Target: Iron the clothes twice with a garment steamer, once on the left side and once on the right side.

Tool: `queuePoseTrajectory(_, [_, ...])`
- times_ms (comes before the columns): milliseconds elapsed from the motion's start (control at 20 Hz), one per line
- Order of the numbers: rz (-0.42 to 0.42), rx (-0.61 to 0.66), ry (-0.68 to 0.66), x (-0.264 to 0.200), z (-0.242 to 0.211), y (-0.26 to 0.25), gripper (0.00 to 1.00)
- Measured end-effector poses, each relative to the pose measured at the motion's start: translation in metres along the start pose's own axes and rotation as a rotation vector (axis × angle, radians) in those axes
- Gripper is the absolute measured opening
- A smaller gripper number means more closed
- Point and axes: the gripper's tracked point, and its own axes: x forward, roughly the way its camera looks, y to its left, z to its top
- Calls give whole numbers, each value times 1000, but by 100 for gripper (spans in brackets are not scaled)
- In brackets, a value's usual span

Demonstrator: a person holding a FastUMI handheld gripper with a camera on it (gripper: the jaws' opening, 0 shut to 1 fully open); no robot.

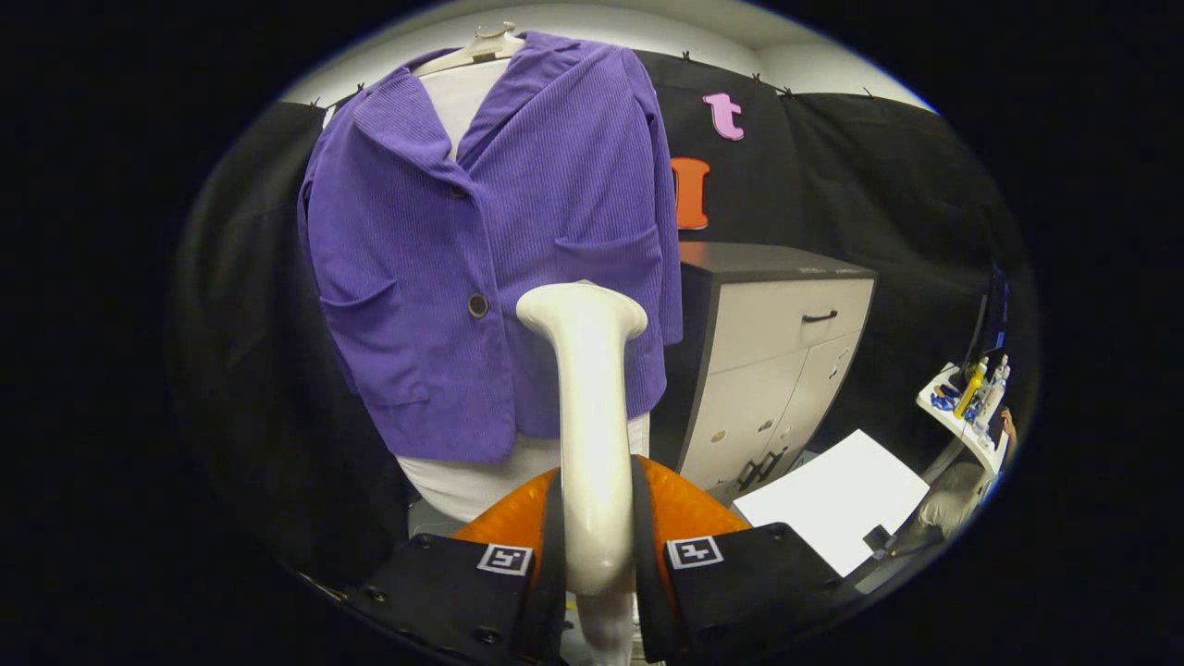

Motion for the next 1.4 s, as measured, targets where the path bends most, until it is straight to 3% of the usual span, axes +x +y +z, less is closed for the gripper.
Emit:
queuePoseTrajectory(350, [-14,26,20,-11,12,-2,40])
queuePoseTrajectory(950, [-2,17,-252,-68,175,22,39])
queuePoseTrajectory(1400, [36,5,-399,-105,253,63,39])
